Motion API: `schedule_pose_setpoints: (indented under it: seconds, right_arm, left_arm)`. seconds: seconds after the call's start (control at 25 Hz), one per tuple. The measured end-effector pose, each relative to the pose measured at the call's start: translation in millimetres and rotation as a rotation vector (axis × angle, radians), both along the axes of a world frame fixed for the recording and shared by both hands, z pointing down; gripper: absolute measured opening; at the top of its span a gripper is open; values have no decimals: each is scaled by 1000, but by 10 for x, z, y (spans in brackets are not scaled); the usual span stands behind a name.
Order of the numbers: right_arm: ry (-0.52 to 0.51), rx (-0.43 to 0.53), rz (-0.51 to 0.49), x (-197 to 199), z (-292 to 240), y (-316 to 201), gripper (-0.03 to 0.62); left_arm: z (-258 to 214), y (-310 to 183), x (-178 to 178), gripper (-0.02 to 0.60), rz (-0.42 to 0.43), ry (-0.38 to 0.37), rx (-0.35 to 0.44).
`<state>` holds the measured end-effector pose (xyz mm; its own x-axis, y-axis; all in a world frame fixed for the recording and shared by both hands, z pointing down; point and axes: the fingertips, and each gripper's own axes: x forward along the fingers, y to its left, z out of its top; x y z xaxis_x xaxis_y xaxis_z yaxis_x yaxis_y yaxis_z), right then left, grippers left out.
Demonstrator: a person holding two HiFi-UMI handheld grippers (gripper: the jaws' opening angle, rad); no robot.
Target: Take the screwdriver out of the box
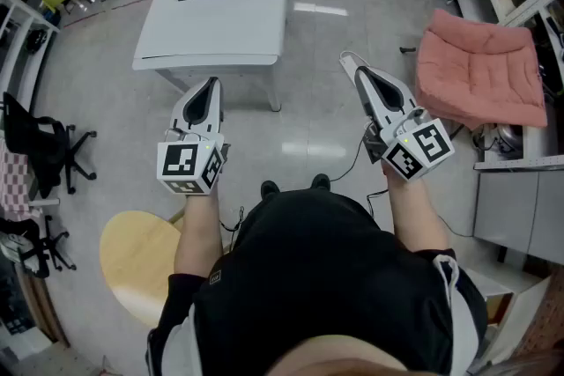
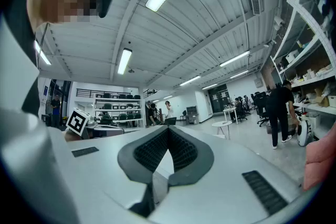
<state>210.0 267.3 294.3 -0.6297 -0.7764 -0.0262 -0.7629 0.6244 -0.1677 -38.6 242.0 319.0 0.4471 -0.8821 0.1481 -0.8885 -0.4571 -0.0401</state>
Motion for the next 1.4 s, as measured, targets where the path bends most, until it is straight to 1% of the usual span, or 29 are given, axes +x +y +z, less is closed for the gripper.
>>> schedule_pose_setpoints:
  seconds: [0.44, 0.56, 0.64, 0.76, 0.92, 1.08, 1.24, 1.4]
  right_arm:
    - [-16, 3, -8, 189, 31, -40, 28]
    - [-15, 23, -14, 278, 6, -8, 28]
    - [-18, 50, -35, 346, -50, 43, 28]
    - [-43, 72, -61, 500, -107, 104, 28]
    - [-71, 47, -89, 698, -35, 144, 29]
    - [-100, 11, -99, 837, 63, 138, 29]
    - [-103, -15, -113, 833, 124, 45, 29]
    - [-97, -38, -128, 758, 166, -87, 29]
  left_arm:
    - [-18, 14, 226, 15, -1, -5, 0]
    - [-38, 48, 309, 15, -7, -8, 1]
    - [-34, 93, 386, 15, -12, -7, -7]
    - [7, 170, 519, 15, -24, -21, -22]
    - [33, 291, 665, 15, -55, -24, -27]
    - [124, 368, 743, 15, -74, -25, -49]
    - [146, 331, 716, 15, -90, -22, -50]
    - [199, 193, 683, 15, -88, -17, -53]
